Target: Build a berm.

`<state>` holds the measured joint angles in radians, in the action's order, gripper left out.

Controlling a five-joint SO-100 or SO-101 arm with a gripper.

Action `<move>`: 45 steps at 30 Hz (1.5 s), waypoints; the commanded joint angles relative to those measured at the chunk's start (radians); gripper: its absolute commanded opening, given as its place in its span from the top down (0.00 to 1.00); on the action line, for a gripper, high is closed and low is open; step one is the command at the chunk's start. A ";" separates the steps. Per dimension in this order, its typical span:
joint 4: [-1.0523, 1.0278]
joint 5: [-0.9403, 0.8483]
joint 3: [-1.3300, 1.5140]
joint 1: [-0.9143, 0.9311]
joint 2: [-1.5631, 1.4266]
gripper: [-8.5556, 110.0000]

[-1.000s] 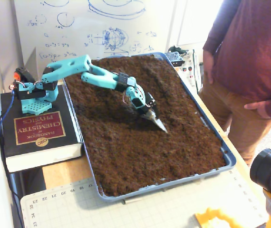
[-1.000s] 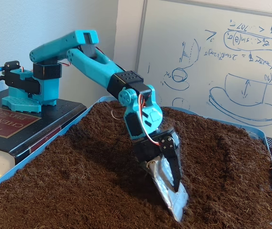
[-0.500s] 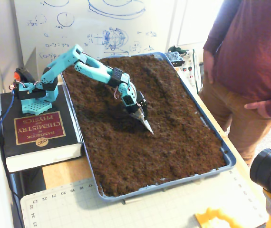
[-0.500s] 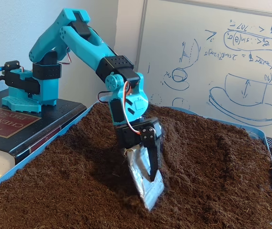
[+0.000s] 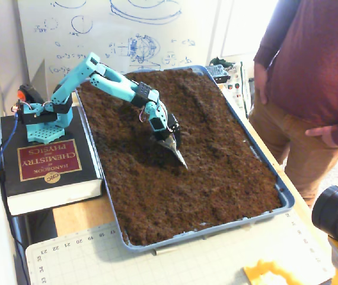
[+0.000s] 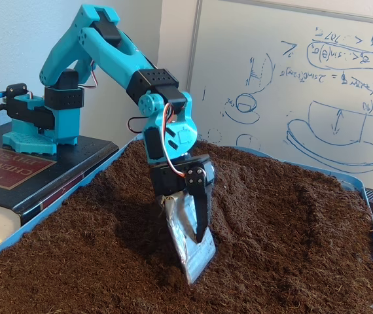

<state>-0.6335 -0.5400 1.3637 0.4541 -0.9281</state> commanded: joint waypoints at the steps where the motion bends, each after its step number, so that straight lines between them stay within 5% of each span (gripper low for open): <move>1: 0.005 -0.011 -0.029 -0.020 -0.238 0.92; 9: 0.006 0.158 -0.135 -0.187 -0.282 0.92; 19: 0.029 0.491 -0.669 -0.367 0.144 0.92; 30: 0.325 0.479 -1.229 -0.357 0.672 0.93; 45: 0.339 0.477 -1.302 -0.337 0.982 0.93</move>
<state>-0.3022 -0.0537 0.1365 0.1074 0.0782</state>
